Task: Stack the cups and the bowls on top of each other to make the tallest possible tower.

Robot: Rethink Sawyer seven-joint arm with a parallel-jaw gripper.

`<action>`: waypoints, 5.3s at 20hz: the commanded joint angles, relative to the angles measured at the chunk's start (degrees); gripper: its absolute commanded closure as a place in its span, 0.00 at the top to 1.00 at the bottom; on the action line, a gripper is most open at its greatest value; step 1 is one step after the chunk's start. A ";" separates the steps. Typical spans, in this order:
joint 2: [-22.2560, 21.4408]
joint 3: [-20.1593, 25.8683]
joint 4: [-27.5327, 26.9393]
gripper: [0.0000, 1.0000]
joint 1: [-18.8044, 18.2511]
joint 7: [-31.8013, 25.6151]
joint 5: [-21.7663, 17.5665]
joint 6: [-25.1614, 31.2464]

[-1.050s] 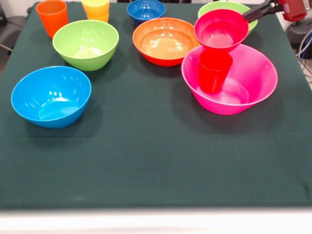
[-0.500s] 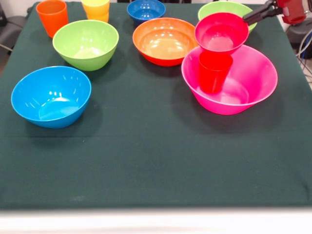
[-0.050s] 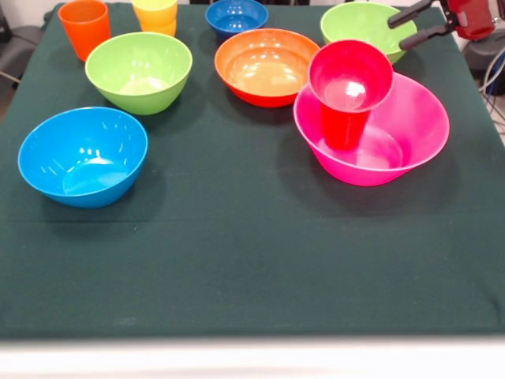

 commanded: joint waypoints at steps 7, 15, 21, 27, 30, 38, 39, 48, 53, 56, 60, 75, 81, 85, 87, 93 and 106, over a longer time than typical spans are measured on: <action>0.85 4.54 -1.94 1.00 -0.62 12.35 0.63 -1.85; -0.25 4.71 -1.31 1.00 -0.43 12.03 0.78 -2.05; -1.02 6.96 1.48 1.00 -1.15 12.15 1.12 -8.02; -2.75 7.67 4.20 1.00 -1.72 12.12 1.52 -12.17; -3.21 7.90 5.09 1.00 -1.82 11.50 1.66 -12.83; -6.79 8.04 7.20 1.00 -2.52 7.69 1.29 -11.94; -6.96 7.92 6.69 1.00 -2.86 6.80 1.04 -11.25; -8.12 8.60 6.11 1.00 -5.83 3.09 -0.75 -12.69; -9.21 10.15 8.83 1.00 -7.04 2.56 -1.61 -17.69; -10.04 11.11 10.09 1.00 -7.64 2.10 -1.55 -19.25; -10.02 11.74 10.97 1.00 -8.12 2.22 -1.72 -21.18; -9.44 14.12 13.03 1.00 -9.47 2.66 -1.59 -25.70; -9.62 15.40 14.50 1.00 -9.88 2.65 -1.36 -26.98; -9.97 16.35 15.05 1.00 -10.55 1.97 -1.44 -27.19; -10.26 16.91 15.55 1.00 -10.85 1.59 -1.61 -27.43; -10.51 17.52 16.19 1.00 -11.32 1.32 -2.13 -27.27; -13.43 17.49 15.30 1.00 -10.84 -1.93 -2.51 -18.76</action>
